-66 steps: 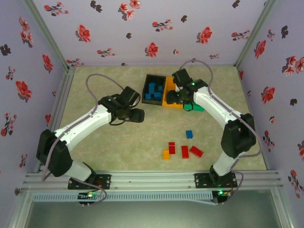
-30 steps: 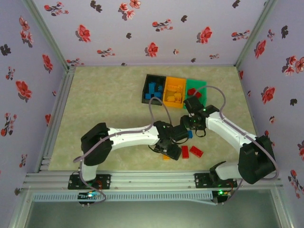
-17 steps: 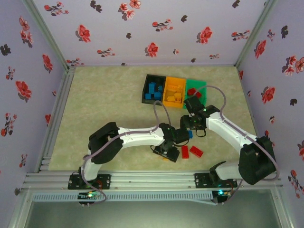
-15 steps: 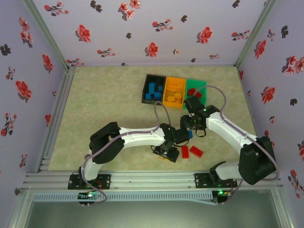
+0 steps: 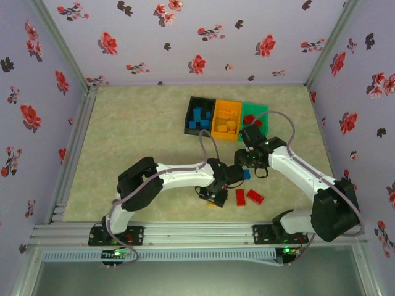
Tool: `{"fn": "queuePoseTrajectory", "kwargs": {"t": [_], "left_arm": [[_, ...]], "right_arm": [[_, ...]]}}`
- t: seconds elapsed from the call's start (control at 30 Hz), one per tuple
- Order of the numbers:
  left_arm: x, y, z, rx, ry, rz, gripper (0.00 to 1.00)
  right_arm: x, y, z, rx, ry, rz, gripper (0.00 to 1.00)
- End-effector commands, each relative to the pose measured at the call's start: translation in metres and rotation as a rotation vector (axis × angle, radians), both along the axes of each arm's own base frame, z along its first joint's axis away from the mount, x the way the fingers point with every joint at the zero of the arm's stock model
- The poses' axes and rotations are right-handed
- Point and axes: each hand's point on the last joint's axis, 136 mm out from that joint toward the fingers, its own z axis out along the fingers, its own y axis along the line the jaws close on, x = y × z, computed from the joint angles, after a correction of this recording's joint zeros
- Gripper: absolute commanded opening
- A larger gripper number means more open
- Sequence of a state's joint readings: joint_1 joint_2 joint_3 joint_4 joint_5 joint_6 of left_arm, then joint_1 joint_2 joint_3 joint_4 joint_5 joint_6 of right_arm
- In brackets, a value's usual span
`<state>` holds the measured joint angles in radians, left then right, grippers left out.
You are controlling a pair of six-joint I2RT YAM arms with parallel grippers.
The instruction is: Sort the legos into containers by color
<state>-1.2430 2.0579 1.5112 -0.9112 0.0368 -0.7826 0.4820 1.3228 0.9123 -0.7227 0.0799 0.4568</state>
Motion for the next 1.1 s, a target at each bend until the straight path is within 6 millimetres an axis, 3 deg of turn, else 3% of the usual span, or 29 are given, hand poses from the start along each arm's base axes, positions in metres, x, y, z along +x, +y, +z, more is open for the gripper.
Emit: {"fn": "queuePoseTrajectory", "kwargs": {"t": [0.0, 0.23, 0.43, 0.7, 0.87, 1.07], "left_arm": [[0.007, 0.016, -0.003, 0.059, -0.017, -0.002, 0.47], [0.02, 0.023, 0.0, 0.063, -0.042, 0.0, 0.35], [0.048, 0.034, 0.021, 0.035, -0.089, 0.025, 0.31], [0.119, 0.047, 0.073, -0.023, -0.204, 0.048, 0.3], [0.175, 0.035, 0.106, -0.093, -0.298, 0.054, 0.3], [0.239, 0.009, 0.132, -0.178, -0.388, 0.089, 0.29]], "right_arm": [[0.0, -0.008, 0.003, -0.017, -0.006, -0.034, 0.66], [0.0, -0.009, 0.004, -0.019, -0.008, -0.038, 0.66], [0.0, -0.013, 0.007, -0.027, -0.016, -0.051, 0.66], [-0.001, -0.021, 0.011, -0.027, -0.031, -0.08, 0.66], [-0.006, -0.026, 0.012, -0.036, -0.029, -0.086, 0.66], [-0.011, -0.032, 0.016, -0.049, -0.036, -0.089, 0.66]]}}
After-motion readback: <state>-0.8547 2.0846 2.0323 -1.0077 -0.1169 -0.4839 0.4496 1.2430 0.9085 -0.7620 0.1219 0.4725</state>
